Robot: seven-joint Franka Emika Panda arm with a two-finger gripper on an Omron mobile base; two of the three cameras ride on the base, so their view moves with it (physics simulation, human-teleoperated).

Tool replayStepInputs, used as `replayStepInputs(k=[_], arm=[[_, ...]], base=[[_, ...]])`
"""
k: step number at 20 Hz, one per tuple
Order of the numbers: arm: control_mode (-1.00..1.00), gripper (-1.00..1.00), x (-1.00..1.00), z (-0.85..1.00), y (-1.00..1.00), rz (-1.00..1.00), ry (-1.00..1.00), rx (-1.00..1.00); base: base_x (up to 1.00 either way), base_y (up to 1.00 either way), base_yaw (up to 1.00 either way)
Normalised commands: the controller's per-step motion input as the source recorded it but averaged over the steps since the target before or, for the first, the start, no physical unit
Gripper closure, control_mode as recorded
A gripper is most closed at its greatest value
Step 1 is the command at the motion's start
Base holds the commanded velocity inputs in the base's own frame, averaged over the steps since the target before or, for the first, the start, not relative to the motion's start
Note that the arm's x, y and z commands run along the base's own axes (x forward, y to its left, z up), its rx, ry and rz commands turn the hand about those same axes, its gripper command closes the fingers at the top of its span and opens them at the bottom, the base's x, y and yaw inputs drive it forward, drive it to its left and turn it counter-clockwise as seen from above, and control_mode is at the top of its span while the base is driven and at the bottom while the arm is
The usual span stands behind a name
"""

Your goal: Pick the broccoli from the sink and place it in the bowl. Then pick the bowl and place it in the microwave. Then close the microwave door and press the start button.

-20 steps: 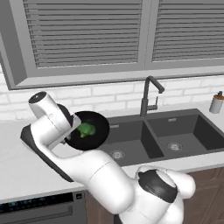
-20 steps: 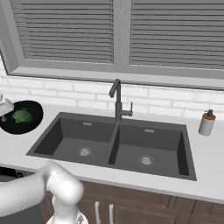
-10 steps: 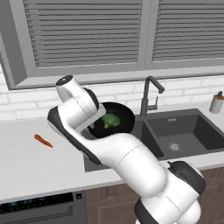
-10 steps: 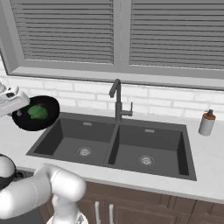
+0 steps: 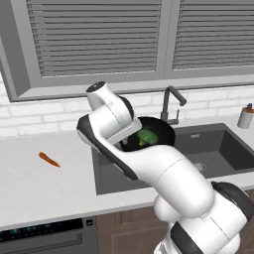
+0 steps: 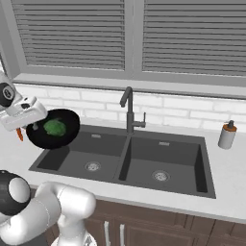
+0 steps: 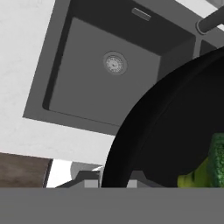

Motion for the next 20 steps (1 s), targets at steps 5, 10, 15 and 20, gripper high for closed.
replayStepInputs(k=[5,10,15,20], arm=[[-1.00,1.00,0.00,0.00,-0.54,-0.07,-0.04,-0.01],[-1.00,1.00,0.01,0.00,-0.02,0.00,0.00,0.00],[1.00,1.00,-0.06,0.00,0.01,0.00,0.00,-0.01],[1.00,1.00,0.00,0.00,0.00,0.00,0.00,0.00]], base=[[0.00,0.00,0.00],[0.00,0.00,0.00],[-0.13,0.02,0.00],[-0.81,0.11,-0.31]])
